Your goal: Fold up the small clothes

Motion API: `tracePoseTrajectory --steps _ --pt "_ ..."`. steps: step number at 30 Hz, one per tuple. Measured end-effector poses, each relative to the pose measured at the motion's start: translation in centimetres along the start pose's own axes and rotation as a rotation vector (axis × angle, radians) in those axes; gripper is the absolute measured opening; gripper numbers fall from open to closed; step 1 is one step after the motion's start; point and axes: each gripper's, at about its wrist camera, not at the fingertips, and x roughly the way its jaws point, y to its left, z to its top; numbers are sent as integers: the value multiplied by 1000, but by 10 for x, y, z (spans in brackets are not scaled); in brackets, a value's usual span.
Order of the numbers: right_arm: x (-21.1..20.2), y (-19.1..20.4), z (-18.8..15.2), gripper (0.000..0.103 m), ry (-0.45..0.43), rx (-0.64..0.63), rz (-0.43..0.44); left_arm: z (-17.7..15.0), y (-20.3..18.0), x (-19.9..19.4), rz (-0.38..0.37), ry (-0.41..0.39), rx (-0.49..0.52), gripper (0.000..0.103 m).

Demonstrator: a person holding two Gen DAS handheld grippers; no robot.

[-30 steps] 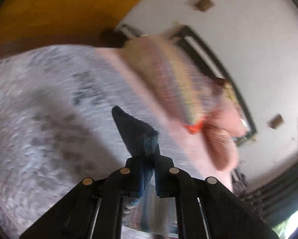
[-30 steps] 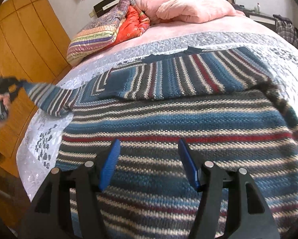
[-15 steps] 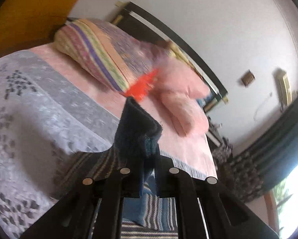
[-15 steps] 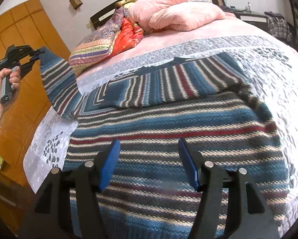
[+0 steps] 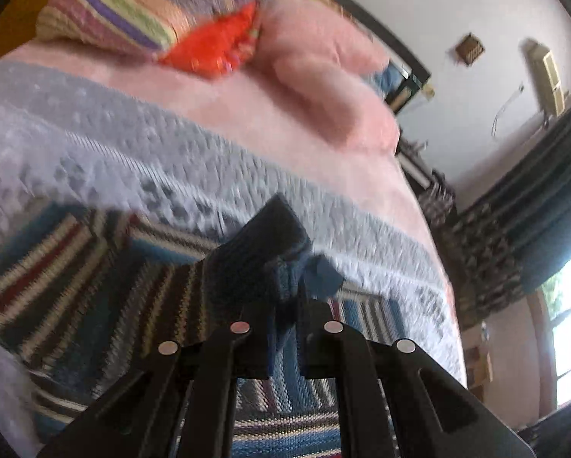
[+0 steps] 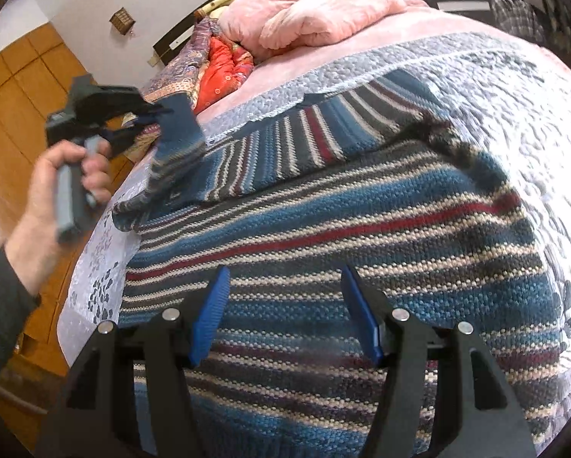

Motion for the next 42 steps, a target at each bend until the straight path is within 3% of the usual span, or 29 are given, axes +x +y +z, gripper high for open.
tracePoseTrajectory --steps 4,6,8,11,13,16,17,20,23,27,30,31,32,42 --pt "0 -10 6 64 16 43 1 -32 -13 46 14 104 62 13" --pt "0 -11 17 71 34 58 26 -49 -13 62 24 141 83 33" --pt "-2 -12 35 80 40 74 68 -60 -6 55 4 138 72 63" --pt "22 -22 83 83 130 194 208 -80 12 15 -46 54 30 77" --pt "49 -24 107 82 201 261 293 -100 30 -12 -66 13 -19 80" --pt "111 -25 142 55 334 351 390 -133 58 -37 -78 -19 -85 80" --pt "131 -24 150 53 369 374 405 -145 66 -43 -84 -22 -102 80" --pt "188 -13 162 53 474 404 381 -162 82 -49 -88 -37 -112 80" --pt "217 -3 161 48 529 389 311 -162 96 -44 -112 -16 -160 80" --pt "226 5 160 46 536 397 311 -165 104 -39 -127 -9 -170 80" --pt "231 11 164 29 540 396 303 -167 107 -39 -130 -6 -168 80" --pt "231 13 166 15 537 385 285 -167 108 -39 -133 -6 -171 80" --pt "231 16 170 8 534 365 267 -167 109 -40 -138 -6 -174 80" --pt "155 44 276 7 370 141 153 -168 112 -42 -149 -2 -172 80"
